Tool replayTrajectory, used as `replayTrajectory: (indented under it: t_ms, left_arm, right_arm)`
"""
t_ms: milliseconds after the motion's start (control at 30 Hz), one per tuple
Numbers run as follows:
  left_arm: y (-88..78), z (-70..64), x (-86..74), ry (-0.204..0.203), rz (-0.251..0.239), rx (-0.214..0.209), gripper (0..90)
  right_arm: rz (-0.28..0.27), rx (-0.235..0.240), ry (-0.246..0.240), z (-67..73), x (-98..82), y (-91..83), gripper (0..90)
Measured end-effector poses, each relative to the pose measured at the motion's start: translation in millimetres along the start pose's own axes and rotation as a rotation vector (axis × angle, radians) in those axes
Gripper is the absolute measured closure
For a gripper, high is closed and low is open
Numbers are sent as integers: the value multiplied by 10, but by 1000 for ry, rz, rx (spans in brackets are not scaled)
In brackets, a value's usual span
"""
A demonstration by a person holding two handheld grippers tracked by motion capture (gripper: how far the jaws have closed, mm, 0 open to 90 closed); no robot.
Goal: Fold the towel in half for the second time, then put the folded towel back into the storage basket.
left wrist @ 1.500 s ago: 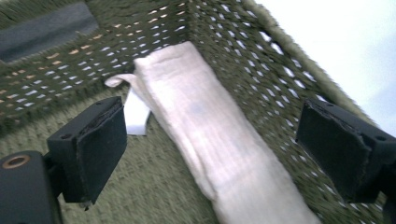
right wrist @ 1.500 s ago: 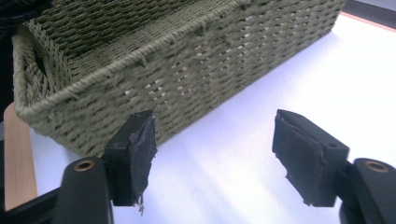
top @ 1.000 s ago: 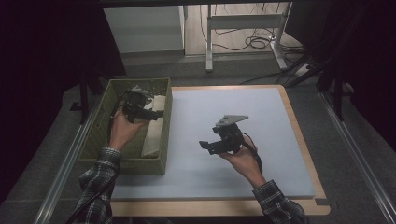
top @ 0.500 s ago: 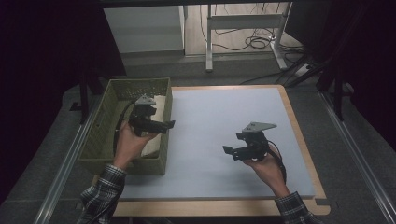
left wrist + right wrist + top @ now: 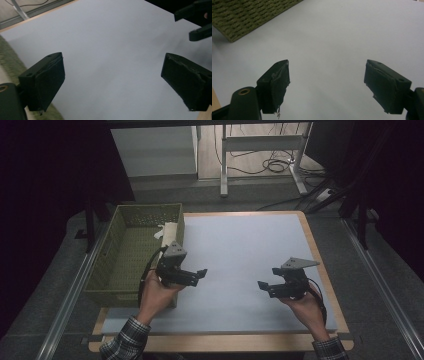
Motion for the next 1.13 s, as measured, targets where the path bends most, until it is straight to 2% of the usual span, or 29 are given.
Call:
replayTrajectory:
  t_ms: [100, 333, 433, 467, 633, 667, 767, 967, 1000, 1033, 1133]
  left_arm:
    - [-5, -161, -15, -6, -11, -40, 53]
    - [49, -491, -110, 23, -23, -81, 48]
    - [107, -619, -203, 39, -32, -84, 45]
    - [158, -689, -282, 52, -31, -81, 45]
    - [325, -840, -504, 58, 1, -88, 41]
    - [325, -840, -504, 58, 1, -88, 39]
    - [510, -917, -726, 88, 48, -63, 39]
    - [733, -908, -952, 98, 122, -27, 34]
    - [762, -896, -969, 93, 154, -9, 36]
    - [774, -901, -975, 93, 167, -13, 36]
    - [779, -901, -978, 98, 174, -12, 30]
  right_arm:
    - [-3, -5, 5, -26, -62, -56, 209]
    - [-1, -16, 18, -71, -221, -146, 209]
    - [7, -27, 20, -89, -301, -174, 206]
    - [10, -30, 23, -95, -332, -180, 201]
    - [24, -40, 30, -124, -500, -170, 163]
    - [24, -40, 30, -124, -500, -170, 163]
    - [40, -52, 33, -145, -608, -143, 142]
    - [83, -55, 30, -178, -778, -35, 120]
    - [99, -63, 22, -186, -807, -14, 117]
    - [119, -76, 7, -193, -854, 25, 107]
    - [129, -88, -5, -187, -856, 33, 105]
Point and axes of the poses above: each handheld gripper's, and its own axes: y roughly forward along the jaws, x roughly out of its top, z roughly to its left, the point moved 8 cm from there along y, roughly forward along the jaws, and after that the axes turned 14 degrees about x, right-handed, at the moved point
